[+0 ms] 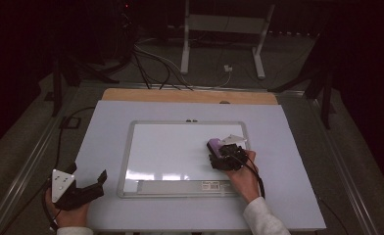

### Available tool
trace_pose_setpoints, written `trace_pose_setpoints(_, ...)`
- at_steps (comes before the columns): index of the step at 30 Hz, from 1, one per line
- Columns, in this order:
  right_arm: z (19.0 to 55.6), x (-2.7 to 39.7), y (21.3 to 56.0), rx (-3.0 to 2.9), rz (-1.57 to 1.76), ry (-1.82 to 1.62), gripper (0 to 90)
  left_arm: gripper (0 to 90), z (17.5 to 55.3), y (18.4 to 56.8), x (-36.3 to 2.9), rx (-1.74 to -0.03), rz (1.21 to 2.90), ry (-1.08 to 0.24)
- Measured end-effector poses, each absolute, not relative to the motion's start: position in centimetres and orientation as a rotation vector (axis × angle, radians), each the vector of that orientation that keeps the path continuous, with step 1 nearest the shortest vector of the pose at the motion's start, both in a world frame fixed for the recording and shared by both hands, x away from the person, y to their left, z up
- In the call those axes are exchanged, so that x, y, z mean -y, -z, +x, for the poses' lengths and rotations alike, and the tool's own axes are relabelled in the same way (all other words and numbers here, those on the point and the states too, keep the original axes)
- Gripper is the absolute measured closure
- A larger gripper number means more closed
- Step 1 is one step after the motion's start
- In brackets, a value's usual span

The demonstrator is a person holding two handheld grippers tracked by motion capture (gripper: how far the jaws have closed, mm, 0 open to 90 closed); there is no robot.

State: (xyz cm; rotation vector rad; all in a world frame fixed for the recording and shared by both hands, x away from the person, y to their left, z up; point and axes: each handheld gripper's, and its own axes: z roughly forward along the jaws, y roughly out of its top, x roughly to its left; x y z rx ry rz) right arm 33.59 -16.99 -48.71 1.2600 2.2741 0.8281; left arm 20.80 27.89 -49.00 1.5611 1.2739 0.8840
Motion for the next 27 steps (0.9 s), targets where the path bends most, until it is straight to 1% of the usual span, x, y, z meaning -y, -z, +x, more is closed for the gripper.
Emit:
trace_pose_setpoints(4, 33.95, 17.26, 48.85, -2.267, 1.279, -0.804, 32.9, 0.5, 20.8, 49.02, -27.88, -1.275, 1.561, -0.883)
trace_pose_setpoints(6, 34.08, 17.34, 48.93, -2.264, 1.294, -0.796, 35.4, 0.6, 20.8, 49.01, -27.89, -1.275, 1.561, -0.884)
trace_pose_setpoints(8, 34.29, 17.41, 49.13, -2.266, 1.325, -0.777, 42.8, 0.6, 20.8, 49.01, -27.88, -1.275, 1.561, -0.883)
trace_pose_setpoints(9, 34.37, 17.4, 49.25, -2.261, 1.345, -0.766, 48.0, 0.6, 20.79, 49.01, -27.89, -1.275, 1.561, -0.884)
trace_pose_setpoints(10, 34.36, 17.4, 49.31, -2.247, 1.351, -0.757, 55.2, 0.5, 20.78, 49.01, -27.9, -1.275, 1.56, -0.884)
trace_pose_setpoints(11, 34.31, 17.37, 49.3, -2.228, 1.364, -0.746, 59.4, 0.6, 20.78, 49.01, -27.91, -1.275, 1.56, -0.883)
trace_pose_setpoints(16, 34.22, 17.54, 49.22, -2.221, 1.38, -0.755, 62.0, 0.5, 20.79, 49.02, -27.91, -1.275, 1.561, -0.884)
trace_pose_setpoints(27, 33.81, 17.7, 49.19, -2.21, 1.414, -0.775, 63.1, 0.5, 20.78, 49.02, -27.92, -1.276, 1.56, -0.884)
